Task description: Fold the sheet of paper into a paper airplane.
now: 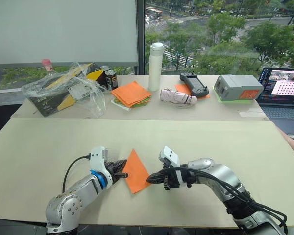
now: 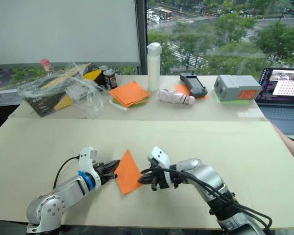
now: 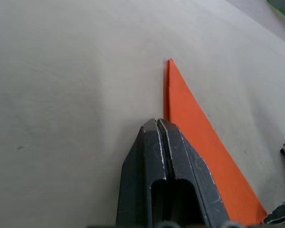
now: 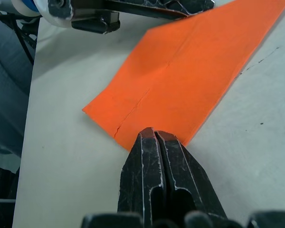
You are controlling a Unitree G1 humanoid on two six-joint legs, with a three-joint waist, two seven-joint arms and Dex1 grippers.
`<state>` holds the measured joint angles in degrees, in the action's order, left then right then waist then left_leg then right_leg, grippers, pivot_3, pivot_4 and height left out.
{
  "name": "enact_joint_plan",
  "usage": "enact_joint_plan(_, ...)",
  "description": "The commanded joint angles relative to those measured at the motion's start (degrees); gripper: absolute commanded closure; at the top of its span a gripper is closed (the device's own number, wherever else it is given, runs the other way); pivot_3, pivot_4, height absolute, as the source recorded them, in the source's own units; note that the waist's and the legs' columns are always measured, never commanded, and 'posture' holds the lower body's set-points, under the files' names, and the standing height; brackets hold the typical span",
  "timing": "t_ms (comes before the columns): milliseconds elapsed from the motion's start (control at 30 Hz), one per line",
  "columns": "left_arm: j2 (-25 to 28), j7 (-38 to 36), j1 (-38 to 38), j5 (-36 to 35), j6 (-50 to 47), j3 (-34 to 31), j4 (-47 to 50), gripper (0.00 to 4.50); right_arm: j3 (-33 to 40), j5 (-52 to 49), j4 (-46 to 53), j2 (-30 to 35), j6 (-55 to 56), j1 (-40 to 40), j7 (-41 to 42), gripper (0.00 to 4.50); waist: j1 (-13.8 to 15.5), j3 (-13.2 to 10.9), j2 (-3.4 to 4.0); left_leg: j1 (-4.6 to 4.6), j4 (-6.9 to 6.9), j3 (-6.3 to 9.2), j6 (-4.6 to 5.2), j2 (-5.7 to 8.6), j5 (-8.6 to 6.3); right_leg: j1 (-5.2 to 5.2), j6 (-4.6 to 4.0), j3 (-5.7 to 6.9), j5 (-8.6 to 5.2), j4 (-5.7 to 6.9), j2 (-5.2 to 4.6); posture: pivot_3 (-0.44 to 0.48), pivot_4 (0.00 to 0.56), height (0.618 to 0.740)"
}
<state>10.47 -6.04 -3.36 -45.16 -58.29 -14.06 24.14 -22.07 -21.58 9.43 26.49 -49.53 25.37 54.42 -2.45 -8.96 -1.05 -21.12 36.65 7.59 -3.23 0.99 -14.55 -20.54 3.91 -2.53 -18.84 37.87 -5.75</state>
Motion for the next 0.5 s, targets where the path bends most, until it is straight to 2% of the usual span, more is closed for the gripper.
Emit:
enact_joint_plan(33,-0.7,-0.1,0.1,-4.5,-0.1,-2.4,3.5,4.5,-1.5,0.0,-0.6,-0.1,-0.7,-0.7,0.2,4.47,0.0,0.0,-0.04,-0.01,0.0,0.01,0.0,0.0,0.0,-0.01,0.0,0.0,0.0,0.0,0.0,0.0,0.15,0.74)
enact_joint_plan(300,1.0,-0.9,1.0,-8.5,-1.6,-1.4,4.4,4.5,-1.4,0.1,-0.8,-0.3,-0.7,-0.6,0.1,4.47,0.0,-0.1,-0.12,-0.01,0.0,0.0,0.0,0.0,0.0,-0.01,0.0,0.0,0.0,-0.02,0.0,0.0,0.15,0.74)
enact_joint_plan(500,3.7,-1.7,3.0,-7.1,-2.0,1.1,3.9,4.5,-1.3,0.1,-0.9,-0.6,-0.7,-0.5,-0.1,4.47,0.0,-0.1,-0.13,-0.01,0.0,0.0,0.0,0.0,0.0,-0.02,0.0,0.0,0.0,-0.01,0.0,0.0,0.15,0.74)
